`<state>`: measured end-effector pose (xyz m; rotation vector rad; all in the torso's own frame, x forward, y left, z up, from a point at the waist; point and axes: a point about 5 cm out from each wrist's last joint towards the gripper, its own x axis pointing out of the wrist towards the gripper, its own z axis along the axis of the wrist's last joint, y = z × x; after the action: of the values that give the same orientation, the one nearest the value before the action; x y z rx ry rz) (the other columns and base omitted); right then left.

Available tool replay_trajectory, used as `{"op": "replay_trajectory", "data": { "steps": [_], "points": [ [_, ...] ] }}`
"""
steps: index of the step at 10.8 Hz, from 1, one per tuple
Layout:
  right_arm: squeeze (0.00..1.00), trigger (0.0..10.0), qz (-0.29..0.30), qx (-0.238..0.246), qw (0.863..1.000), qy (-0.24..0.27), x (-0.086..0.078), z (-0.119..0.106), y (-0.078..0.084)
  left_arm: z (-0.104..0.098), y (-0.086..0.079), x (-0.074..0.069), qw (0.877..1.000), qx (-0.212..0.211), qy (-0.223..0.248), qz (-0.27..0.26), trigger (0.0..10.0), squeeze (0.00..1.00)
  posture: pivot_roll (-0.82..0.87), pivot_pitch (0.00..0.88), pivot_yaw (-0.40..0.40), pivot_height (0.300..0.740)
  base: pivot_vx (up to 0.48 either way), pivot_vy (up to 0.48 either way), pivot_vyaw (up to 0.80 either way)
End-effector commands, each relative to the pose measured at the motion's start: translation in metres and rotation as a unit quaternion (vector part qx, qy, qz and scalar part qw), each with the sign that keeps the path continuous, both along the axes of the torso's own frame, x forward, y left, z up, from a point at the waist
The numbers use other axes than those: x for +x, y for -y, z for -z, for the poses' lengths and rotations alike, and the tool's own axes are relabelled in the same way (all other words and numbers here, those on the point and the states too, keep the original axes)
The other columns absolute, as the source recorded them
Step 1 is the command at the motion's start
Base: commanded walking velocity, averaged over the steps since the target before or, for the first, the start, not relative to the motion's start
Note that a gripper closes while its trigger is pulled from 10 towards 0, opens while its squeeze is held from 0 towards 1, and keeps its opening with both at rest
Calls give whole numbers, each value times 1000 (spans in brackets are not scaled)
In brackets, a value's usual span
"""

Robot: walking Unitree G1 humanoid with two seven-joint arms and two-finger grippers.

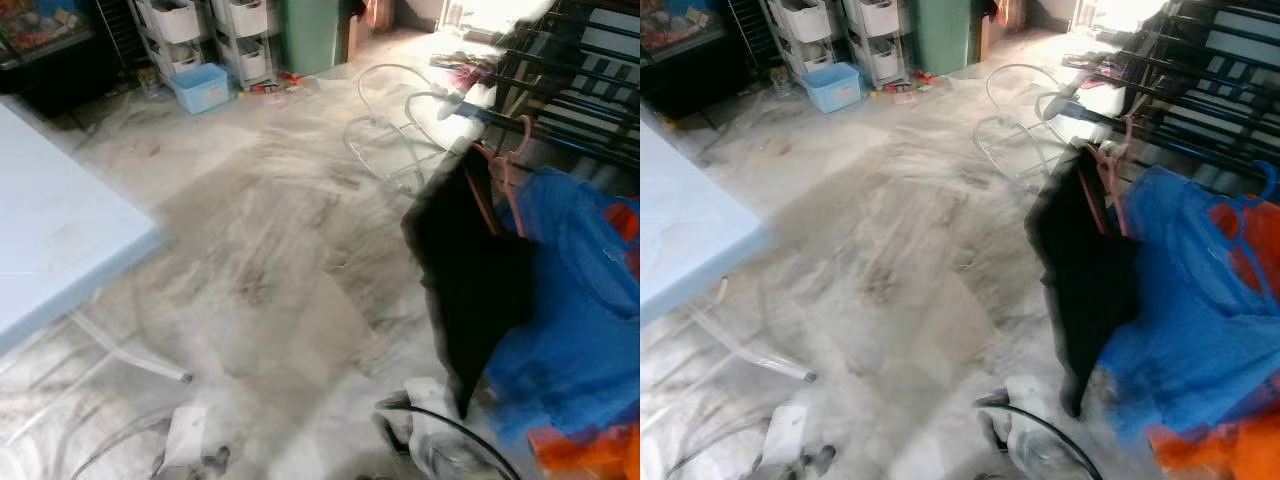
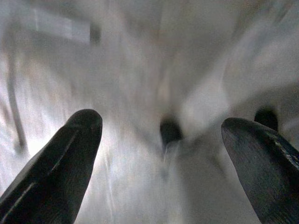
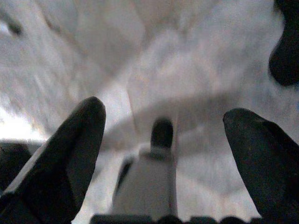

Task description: Hang hanger

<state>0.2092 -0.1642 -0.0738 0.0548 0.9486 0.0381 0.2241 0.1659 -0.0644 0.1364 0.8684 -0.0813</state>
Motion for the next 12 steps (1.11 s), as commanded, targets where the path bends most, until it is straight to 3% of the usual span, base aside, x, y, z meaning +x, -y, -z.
{"op": "replay_trajectory", "data": {
  "steps": [1,4,6,7,9,10,11,12],
  "points": [
    [0,10000,13,13,1000,-16,-7,4,-5,-5,-2,7,1000,13,15,18,10000,0,-121,12,85,740,0,0,0],
    [0,10000,20,13,1000,-6,-4,2,-2,-6,-2,9,1000,12,17,10,10000,0,-122,11,87,740,0,0,0],
    [0,10000,41,15,999,18,7,-4,3,-10,-2,15,999,-19,24,-19,10000,0,-124,13,79,740,0,0,0],
    [0,10000,23,23,998,59,27,-17,1,-18,0,26,998,-39,48,-14,10000,0,-128,18,74,740,0,0,0],
    [0,10000,-1,37,984,173,84,-65,0,-57,0,70,989,-47,138,30,10000,0,-118,25,55,740,0,0,0],
    [0,10000,-21,45,971,234,113,-97,-1,-90,-2,99,978,-53,196,46,10000,0,-108,24,43,740,0,0,0],
    [0,10000,-40,48,955,289,133,-125,0,-122,0,120,960,-75,254,94,10000,0,-104,26,34,740,0,0,0],
    [0,10000,-59,55,947,310,139,-136,2,-144,1,128,939,-62,317,121,10000,0,-94,31,27,740,0,0,0]
  ]
}}
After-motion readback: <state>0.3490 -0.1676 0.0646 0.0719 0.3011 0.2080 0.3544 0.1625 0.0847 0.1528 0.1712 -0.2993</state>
